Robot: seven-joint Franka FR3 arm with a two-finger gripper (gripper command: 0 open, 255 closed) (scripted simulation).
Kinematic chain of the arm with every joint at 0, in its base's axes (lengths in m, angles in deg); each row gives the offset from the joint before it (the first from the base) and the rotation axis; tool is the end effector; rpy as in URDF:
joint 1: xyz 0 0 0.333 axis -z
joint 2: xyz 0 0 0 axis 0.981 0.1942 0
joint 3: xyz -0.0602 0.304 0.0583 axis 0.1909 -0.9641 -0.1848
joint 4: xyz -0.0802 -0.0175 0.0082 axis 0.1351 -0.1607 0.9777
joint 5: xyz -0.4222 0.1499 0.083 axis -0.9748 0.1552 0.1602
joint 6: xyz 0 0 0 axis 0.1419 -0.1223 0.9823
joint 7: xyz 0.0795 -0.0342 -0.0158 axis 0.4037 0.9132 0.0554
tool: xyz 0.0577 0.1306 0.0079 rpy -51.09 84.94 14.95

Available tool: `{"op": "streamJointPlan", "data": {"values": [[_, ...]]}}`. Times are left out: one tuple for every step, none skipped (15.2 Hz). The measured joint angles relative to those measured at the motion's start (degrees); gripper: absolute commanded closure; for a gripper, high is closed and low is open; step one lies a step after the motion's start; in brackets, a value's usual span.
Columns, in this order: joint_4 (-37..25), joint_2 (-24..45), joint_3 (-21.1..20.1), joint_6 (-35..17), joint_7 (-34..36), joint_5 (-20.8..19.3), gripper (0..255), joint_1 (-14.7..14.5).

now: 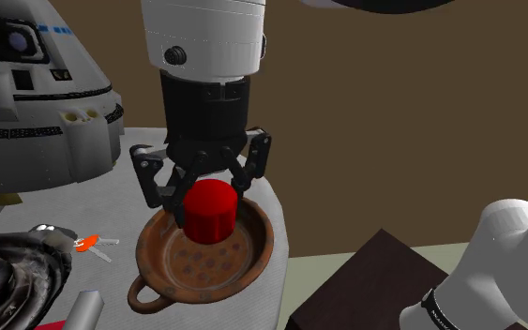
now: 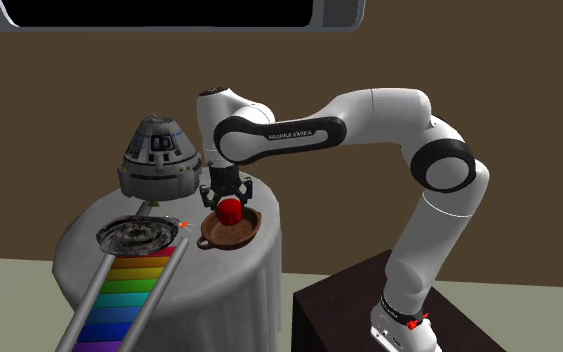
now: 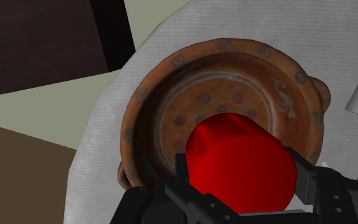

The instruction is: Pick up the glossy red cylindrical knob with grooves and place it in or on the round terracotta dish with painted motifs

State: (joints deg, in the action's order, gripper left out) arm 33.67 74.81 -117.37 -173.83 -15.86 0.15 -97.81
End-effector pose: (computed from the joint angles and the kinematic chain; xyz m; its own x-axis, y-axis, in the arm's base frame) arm 0.3598 0.4846 0.5247 0.9900 -0.1413 -0.0031 -0.1412 -0.9899 0.0091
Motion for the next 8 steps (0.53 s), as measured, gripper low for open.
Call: {"op": "streamJointPlan", "data": {"values": [[0.9, -0.2, 0.0, -0.8, 0.0, 0.1, 255, 0.0], [1.7, -0.2, 0.0, -1.6, -0.1, 0.1, 255, 0.0], [2.5, -0.1, 0.0, -2.4, -0.1, 0.1, 255, 0.0], [3.0, -0.2, 0.0, -2.9, -0.1, 0.1, 255, 0.0], [3.2, -0.2, 0.0, -3.1, -0.1, 0.1, 255, 0.0], [3.4, -0.3, 0.0, -3.2, -0.1, 0.2, 255, 0.0], [3.4, -0.3, 0.0, -3.2, -0.1, 0.2, 255, 0.0], [3.4, -0.3, 0.0, -3.2, -0.1, 0.2, 255, 0.0]]}}
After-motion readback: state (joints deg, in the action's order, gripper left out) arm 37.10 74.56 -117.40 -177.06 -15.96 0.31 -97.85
